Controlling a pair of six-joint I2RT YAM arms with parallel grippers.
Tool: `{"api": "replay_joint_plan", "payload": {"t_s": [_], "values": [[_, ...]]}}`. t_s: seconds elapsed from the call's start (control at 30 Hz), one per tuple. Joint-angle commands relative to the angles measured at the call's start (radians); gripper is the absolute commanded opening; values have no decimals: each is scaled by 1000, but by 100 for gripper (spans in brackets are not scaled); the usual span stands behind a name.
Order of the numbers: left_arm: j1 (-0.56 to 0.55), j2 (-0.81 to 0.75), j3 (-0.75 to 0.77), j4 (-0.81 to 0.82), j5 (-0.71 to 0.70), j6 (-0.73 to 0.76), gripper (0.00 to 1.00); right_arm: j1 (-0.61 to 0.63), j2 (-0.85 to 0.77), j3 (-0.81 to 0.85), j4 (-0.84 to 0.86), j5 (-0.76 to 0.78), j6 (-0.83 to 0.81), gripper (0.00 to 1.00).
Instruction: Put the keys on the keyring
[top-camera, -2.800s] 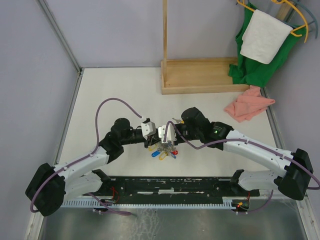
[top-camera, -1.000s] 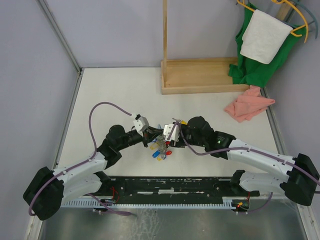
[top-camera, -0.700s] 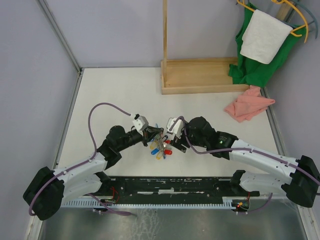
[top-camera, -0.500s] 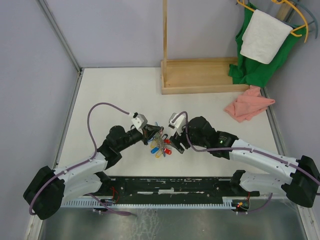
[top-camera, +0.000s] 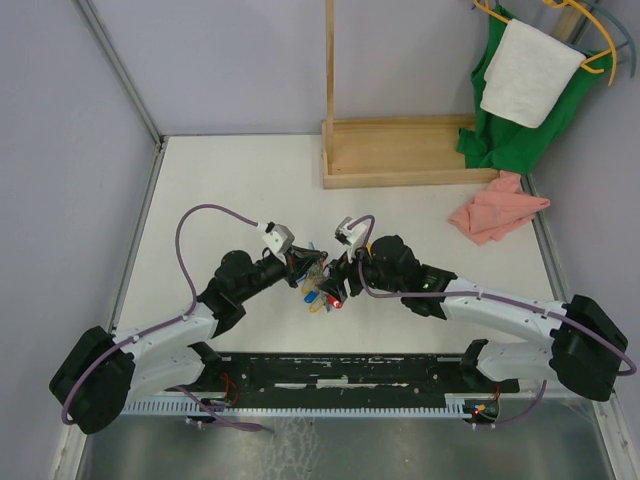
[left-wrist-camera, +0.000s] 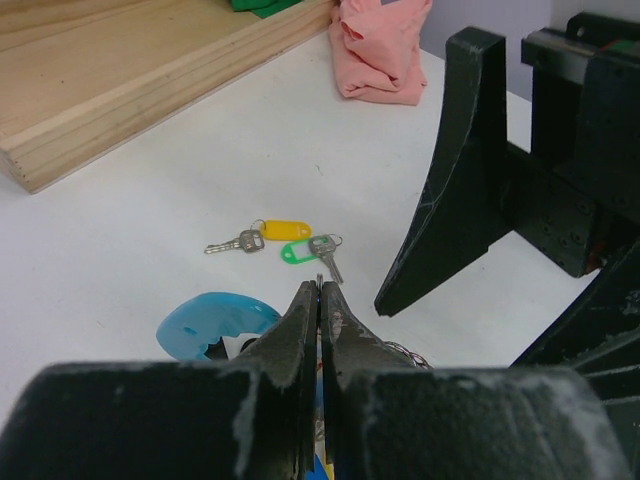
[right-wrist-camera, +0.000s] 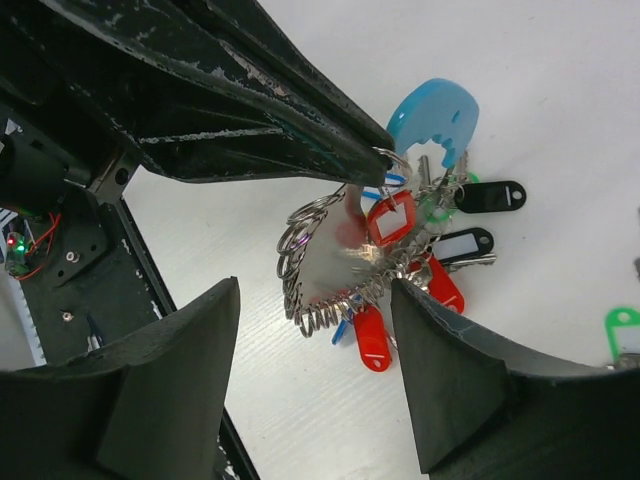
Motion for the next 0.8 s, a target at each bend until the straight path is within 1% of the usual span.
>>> {"api": "replay_joint_plan", "payload": {"t_s": [0.0,0.17,0.3,0.37,0.43,0.47,0.53,0.67,0.77], "values": [[-2,11,29,59,-27,-60,3,3,47,-31,182,-52,48,69],[-2,10,32,66,-26,-69,3,3,90,-95,307,-33,27,63],[-2,9,35,66,-25,-76,3,2,121,-128,401,-15,-1,56],[-1,10,37,65,-26,-77,3,3,131,-136,427,-14,-18,50],[-1,13,40,64,-33,-82,3,2,132,-135,432,-10,-33,41],[-1,14,43,60,-36,-82,5,2,131,-133,425,-11,-42,35],[-2,14,52,44,-51,-84,10,2,120,-125,394,-8,-53,26],[0,-10,67,-10,-137,-74,24,3,79,-107,305,7,-70,16],[0,-31,82,-76,-237,-53,29,2,51,-95,238,26,-87,14]]}}
